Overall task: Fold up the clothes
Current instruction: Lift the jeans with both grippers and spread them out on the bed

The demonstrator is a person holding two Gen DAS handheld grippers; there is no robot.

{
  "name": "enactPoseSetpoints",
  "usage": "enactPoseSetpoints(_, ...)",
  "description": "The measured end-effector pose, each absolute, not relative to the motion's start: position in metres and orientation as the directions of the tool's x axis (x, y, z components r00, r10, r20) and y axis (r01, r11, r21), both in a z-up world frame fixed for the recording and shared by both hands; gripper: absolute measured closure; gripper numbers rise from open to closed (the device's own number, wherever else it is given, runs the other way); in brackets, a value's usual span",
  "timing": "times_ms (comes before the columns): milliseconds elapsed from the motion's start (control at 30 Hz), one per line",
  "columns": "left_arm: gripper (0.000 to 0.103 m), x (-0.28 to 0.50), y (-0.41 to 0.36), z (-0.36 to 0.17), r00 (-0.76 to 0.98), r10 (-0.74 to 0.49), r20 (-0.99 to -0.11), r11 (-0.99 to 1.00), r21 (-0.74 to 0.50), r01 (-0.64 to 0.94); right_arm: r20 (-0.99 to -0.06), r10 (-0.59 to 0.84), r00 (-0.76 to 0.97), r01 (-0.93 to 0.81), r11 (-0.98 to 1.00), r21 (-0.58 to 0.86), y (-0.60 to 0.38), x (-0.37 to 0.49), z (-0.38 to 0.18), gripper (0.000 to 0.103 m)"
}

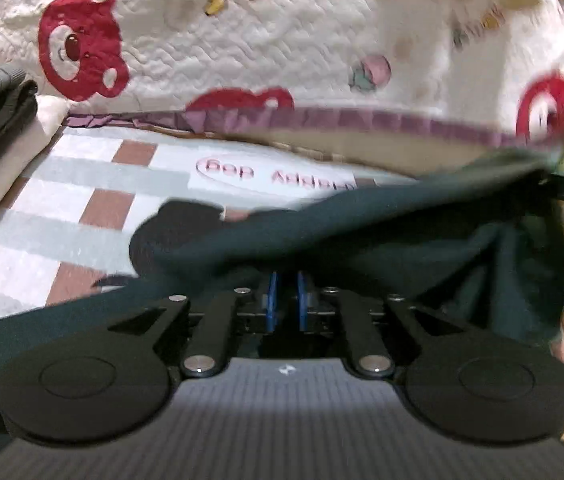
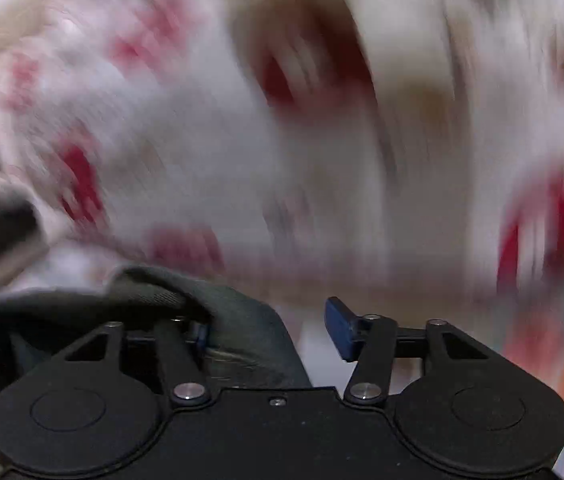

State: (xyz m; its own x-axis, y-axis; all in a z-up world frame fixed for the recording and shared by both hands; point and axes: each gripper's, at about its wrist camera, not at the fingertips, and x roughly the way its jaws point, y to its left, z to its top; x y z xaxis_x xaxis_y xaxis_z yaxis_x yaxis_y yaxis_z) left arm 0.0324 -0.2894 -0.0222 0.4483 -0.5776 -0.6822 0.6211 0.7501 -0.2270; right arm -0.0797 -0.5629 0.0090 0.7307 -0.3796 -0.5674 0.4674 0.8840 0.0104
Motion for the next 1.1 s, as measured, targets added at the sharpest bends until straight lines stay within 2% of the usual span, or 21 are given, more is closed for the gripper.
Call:
enactPoseSetpoints(33, 0.072, 0.026, -0.282, -0.024, 0.454, -0.575, -0.681, 0.747, -0.212, 0.630, -0.596, -0.344, 0.726, 0.489, 0.867, 0.094, -0.574, -0.092, -0.008, 0.057)
enactPoseSetpoints(67, 0.058, 0.019, -0.274, -0.026, 0.459, -0.573, -0.679, 0.744, -0.196, 0.639, -0.601, -0.307, 0.738, 0.480, 0.865, 0.148, -0.577, -0.106, -0.021, 0.057)
enactPoseSetpoints(100, 0.054, 0.014, -0.266, -0.027, 0.465, -0.568, -0.679, 0.743, -0.179, 0.645, -0.601, -0.295, 0.743, 0.478, 0.862, 0.168, -0.578, -0.120, -0.032, 0.057)
enactPoseSetpoints(300, 0.051, 0.030, -0.215, -0.037, 0.497, -0.493, -0.714, 0.783, -0.114, 0.612, -0.620, -0.258, 0.741, 0.525, 0.799, 0.294, -0.570, -0.196, -0.088, 0.056)
enactPoseSetpoints(467, 0.047, 0.023, -0.181, -0.053, 0.509, -0.505, -0.697, 0.795, -0.146, 0.589, -0.621, -0.225, 0.751, 0.532, 0.763, 0.366, -0.535, -0.236, -0.114, 0.053)
enactPoseSetpoints(667, 0.046, 0.012, -0.151, -0.077, 0.539, -0.488, -0.687, 0.834, -0.183, 0.521, -0.617, -0.164, 0.770, 0.510, 0.740, 0.439, -0.498, -0.258, -0.127, 0.051)
enactPoseSetpoints(867, 0.046, 0.007, -0.141, -0.077, 0.552, -0.483, -0.680, 0.831, -0.157, 0.534, -0.604, -0.142, 0.784, 0.437, 0.817, 0.376, -0.464, -0.249, -0.109, 0.047)
enactPoseSetpoints(1033, 0.046, 0.022, -0.140, -0.077, 0.543, -0.471, -0.695, 0.823, -0.124, 0.554, -0.558, -0.208, 0.803, 0.298, 0.951, 0.075, -0.415, -0.234, -0.089, 0.044)
enactPoseSetpoints(1100, 0.046, 0.028, -0.140, -0.077, 0.539, -0.466, -0.701, 0.819, -0.111, 0.562, -0.580, -0.193, 0.791, 0.277, 0.959, 0.059, -0.407, -0.226, -0.092, 0.044)
